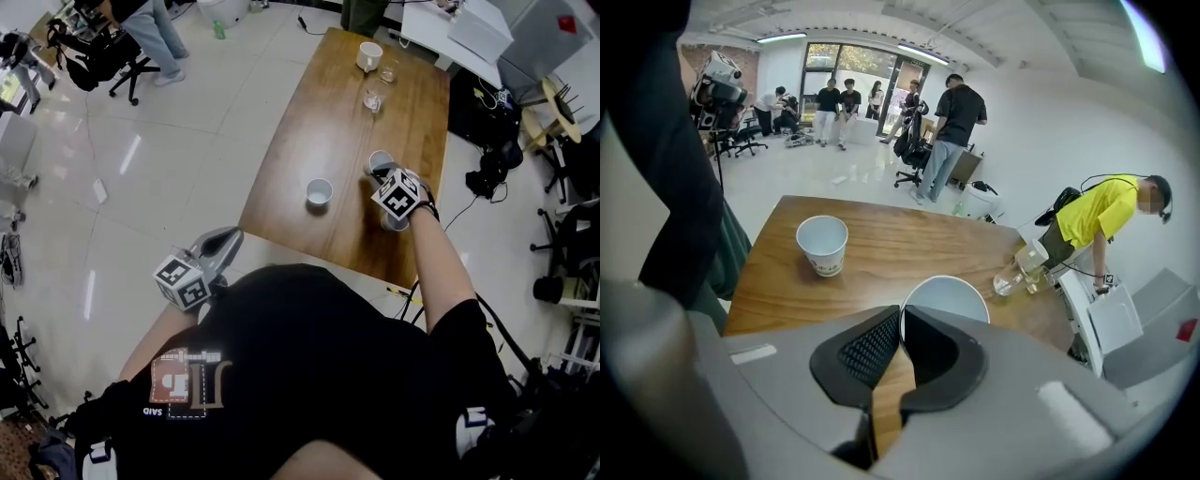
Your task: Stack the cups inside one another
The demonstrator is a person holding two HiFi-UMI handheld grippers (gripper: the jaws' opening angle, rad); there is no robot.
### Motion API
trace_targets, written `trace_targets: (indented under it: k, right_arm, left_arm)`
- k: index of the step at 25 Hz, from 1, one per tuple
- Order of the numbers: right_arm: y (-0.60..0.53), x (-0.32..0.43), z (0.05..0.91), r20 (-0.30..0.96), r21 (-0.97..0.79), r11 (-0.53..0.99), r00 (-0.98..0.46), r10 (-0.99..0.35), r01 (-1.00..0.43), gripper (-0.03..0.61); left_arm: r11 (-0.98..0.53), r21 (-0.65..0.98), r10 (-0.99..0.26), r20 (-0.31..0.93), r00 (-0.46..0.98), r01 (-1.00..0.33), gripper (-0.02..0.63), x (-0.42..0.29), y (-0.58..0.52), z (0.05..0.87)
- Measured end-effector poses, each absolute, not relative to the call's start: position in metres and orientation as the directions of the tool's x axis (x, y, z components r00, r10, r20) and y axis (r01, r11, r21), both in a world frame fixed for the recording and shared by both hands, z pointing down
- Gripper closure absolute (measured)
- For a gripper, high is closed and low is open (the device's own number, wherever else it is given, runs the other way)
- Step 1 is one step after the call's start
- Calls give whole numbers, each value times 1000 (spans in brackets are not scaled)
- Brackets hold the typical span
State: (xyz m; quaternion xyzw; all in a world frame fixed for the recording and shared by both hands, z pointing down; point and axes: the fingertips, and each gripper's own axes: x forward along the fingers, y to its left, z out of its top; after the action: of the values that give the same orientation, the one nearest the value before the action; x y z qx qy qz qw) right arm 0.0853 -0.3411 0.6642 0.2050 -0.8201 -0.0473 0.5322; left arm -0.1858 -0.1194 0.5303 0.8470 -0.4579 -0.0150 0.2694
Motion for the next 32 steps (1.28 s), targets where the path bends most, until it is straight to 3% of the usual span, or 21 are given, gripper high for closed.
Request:
trace_targets:
  k: [17, 26, 32]
  right_arm:
    - [-284, 148, 571, 823, 320, 893, -374, -427, -316, 549]
    - [-228, 178, 605, 896, 227, 935, -318, -310, -272, 548]
    - [-223, 181, 651, 912, 228, 932, -273, -306, -282, 538]
  left_arm:
    - [-583, 492, -676, 148, 722, -646, 612, -112, -152, 525]
    - [-609, 501, -644, 139, 752, -614, 612, -91, -161, 521]
    - [-607, 501, -645, 143, 751, -617, 612, -93, -159, 527]
